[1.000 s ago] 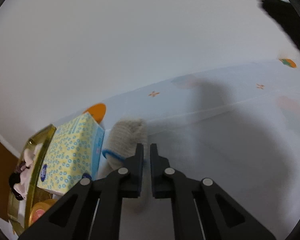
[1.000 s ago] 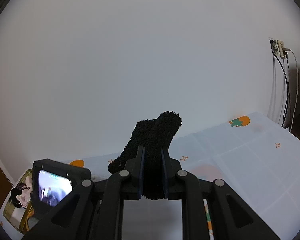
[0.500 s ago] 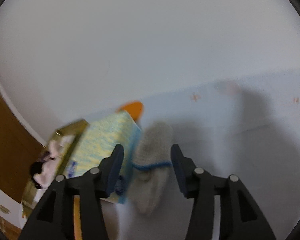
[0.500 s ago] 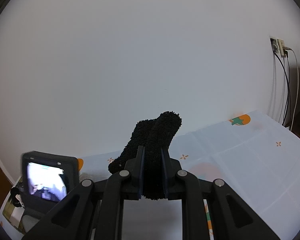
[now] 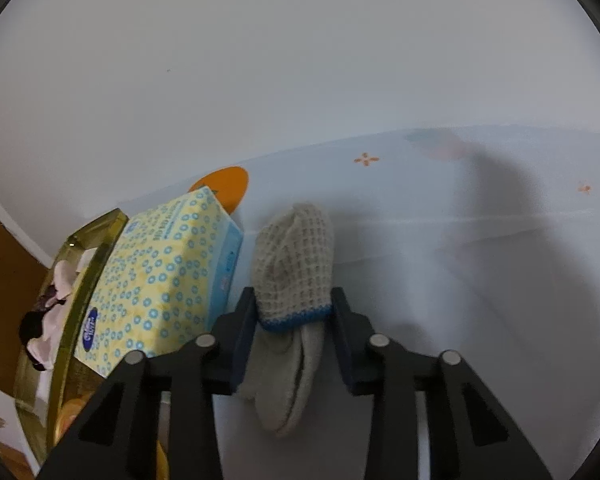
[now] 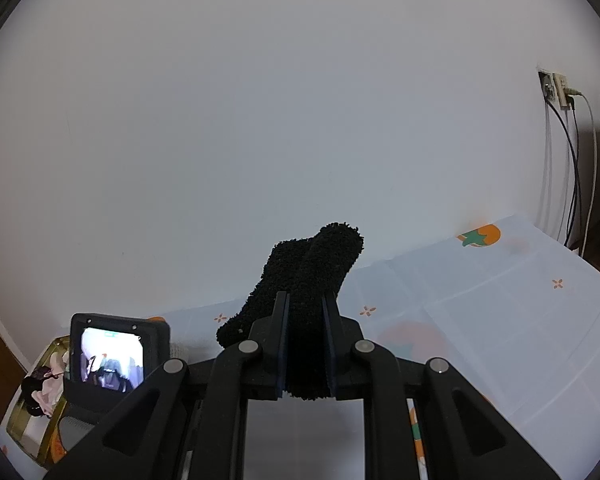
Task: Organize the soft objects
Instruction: 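Lift and carry the black cloth and white glove over the gold tray with both grippers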
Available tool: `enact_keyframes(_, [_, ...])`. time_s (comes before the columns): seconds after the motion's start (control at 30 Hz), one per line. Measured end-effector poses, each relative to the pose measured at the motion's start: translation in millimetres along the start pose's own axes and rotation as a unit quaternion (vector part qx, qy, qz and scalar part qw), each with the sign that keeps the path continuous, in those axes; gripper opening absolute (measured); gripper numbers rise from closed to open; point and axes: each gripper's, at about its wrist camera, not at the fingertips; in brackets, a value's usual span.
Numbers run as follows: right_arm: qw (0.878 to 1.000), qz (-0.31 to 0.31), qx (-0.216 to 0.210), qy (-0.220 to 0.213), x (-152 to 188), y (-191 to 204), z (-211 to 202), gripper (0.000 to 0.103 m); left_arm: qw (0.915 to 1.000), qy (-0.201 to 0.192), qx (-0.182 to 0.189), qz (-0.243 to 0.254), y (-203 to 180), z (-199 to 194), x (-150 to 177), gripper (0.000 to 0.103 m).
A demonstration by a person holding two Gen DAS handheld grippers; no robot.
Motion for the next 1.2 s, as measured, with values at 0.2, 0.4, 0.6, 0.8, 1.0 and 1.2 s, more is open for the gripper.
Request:
enact_keyframes(0.2, [1.000, -0.006, 0.009, -0.002, 4, 4, -1, 0.017, 0.9901, -0.066, 0.122, -0.022, 12, -38, 17, 0.025])
enact_keyframes(0.4, [0.999, -0.020, 0.024, -0.004, 15, 10, 4, 0.017, 0.9724, -0.152, 0.167, -0.056, 36, -82, 44, 0.025])
enact_keyframes(0.6, [0.998, -0.038, 0.038, -0.013, 31, 19, 4, 0.017, 0.9618, -0.210, 0.164, -0.063, 56, -109, 69, 0.025])
enact_keyframes(0.8, [0.996, -0.067, 0.053, -0.035, 46, 35, -18, 0.017, 0.9562, -0.224, 0.174, -0.071, 83, -119, 89, 0.025])
enact_keyframes(1.0, [0.993, -0.075, 0.069, -0.056, 58, 44, -42, 0.017, 0.9520, -0.234, 0.188, -0.061, 96, -127, 100, 0.025])
enact_keyframes(1.2, [0.990, -0.095, 0.076, -0.069, 71, 60, -66, 0.017, 0.9483, -0.247, 0.192, -0.052, 108, -133, 111, 0.025])
Point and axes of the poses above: each gripper's, at about its wrist camera, not at the fingertips, and z roughly the way its jaws point, y to its left, x to its underside, and after that the axes turned 5 degrees about -x, right-handed
